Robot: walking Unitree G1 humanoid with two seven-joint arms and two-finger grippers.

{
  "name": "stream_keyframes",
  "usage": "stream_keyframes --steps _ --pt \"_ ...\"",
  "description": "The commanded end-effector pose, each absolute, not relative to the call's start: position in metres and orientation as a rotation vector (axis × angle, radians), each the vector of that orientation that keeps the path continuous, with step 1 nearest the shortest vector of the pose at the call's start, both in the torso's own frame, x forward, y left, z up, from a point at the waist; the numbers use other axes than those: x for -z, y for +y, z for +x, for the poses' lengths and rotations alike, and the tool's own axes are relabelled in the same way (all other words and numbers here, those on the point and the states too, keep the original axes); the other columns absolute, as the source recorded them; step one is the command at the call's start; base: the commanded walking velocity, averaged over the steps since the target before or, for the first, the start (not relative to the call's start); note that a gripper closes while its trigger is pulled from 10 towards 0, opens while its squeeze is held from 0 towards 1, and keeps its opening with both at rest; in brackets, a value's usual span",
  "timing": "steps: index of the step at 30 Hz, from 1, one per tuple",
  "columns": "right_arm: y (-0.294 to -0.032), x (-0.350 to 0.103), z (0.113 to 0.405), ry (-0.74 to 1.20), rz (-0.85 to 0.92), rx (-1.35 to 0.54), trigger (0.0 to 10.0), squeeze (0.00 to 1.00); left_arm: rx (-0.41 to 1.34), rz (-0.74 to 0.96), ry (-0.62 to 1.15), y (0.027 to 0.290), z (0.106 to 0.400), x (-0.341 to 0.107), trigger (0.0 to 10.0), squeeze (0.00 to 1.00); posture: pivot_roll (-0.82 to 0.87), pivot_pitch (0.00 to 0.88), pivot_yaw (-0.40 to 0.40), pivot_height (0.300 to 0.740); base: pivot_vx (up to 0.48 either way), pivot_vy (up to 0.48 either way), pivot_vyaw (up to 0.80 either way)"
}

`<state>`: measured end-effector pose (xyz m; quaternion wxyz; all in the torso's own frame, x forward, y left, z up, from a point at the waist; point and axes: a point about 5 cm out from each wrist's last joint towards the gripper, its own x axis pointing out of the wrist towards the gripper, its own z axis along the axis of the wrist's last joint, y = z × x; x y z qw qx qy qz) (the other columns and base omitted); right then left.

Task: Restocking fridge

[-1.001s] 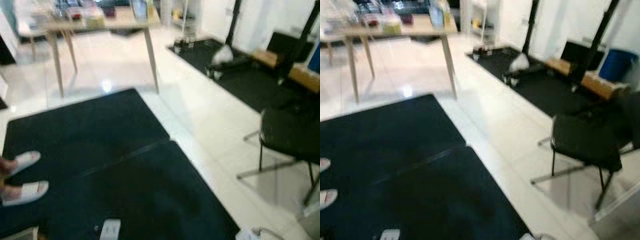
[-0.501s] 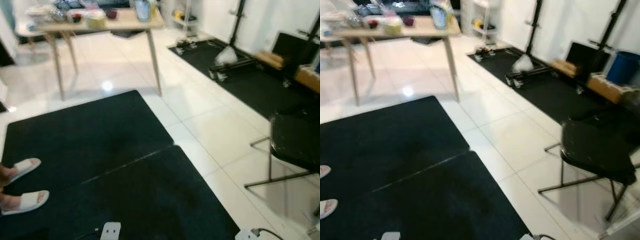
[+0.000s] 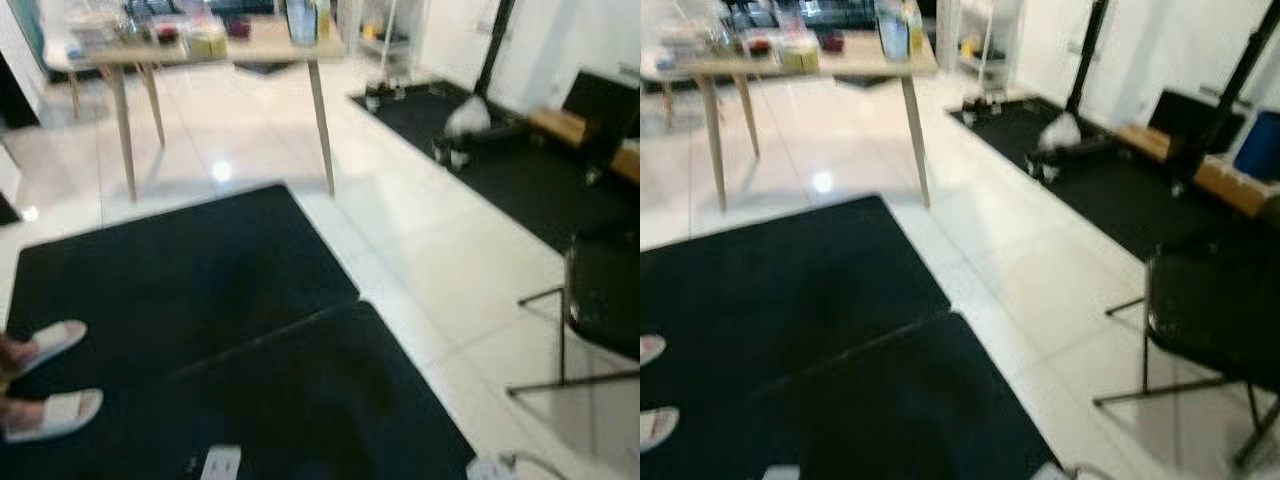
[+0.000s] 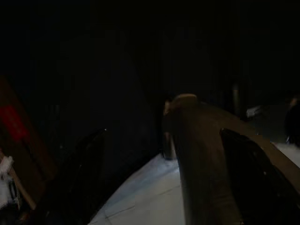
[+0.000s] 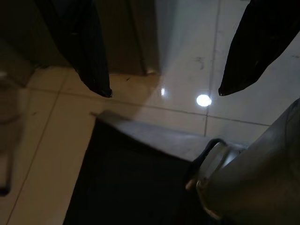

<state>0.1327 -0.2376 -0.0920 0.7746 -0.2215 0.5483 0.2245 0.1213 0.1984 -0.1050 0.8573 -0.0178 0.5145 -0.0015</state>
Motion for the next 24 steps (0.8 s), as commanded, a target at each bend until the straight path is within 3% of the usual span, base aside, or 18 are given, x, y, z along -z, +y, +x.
stream_keyframes --steps 1,24 --pt "-0.2335 0.092 0.1355 1.178 -0.479 -0.498 10.0 0.0 0.003 -0.048 1.123 0.1962 0.1105 0.1088 10.0 0.0 -0.08 0.0 -0.055 0.74 0.33 0.0 0.0" --pt "-0.2319 0.0927 0.1348 1.179 -0.473 -0.499 10.0 0.0 0.0 -0.048 1.122 0.1966 0.11 0.1088 10.0 0.0 -0.08 0.0 -0.055 0.74 0.33 0.0 0.0"
